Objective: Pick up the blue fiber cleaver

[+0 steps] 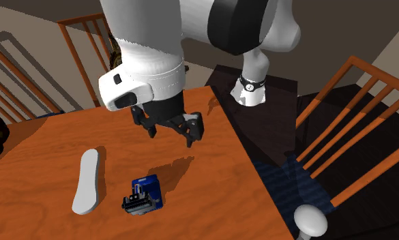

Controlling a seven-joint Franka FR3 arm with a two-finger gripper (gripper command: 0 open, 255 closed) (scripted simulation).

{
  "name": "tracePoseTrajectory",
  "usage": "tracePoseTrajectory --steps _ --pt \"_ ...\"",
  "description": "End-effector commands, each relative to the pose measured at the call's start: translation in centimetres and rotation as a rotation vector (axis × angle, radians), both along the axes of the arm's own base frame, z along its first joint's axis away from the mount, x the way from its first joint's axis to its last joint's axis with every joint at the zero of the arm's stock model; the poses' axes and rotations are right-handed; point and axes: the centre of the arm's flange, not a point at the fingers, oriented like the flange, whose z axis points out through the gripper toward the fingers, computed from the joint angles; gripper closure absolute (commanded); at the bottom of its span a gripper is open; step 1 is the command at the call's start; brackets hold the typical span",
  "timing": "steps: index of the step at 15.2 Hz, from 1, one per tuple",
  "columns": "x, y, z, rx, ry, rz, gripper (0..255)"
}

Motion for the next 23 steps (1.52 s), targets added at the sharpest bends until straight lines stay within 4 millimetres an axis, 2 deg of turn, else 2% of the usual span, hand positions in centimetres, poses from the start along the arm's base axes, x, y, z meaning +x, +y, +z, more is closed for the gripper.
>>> tracePoseTrajectory --steps 1,10,18,20,21,23 --pt "2.2 -0.9 -0.8 0.007 -0.008 0.017 0" --pt "12.5 -4.1 -4.9 0.038 -0.045 0.087 0" --pt "12.9 -4.2 -9.1 0.039 -0.047 0.090 0" --pt "12.9 -4.2 -9.1 0.039 -0.047 0.090 0" --pt "12.9 -4.2 -9.0 0.039 -0.047 0.090 255" --pt "12.9 -4.2 -9.0 0.039 -0.047 0.090 255"
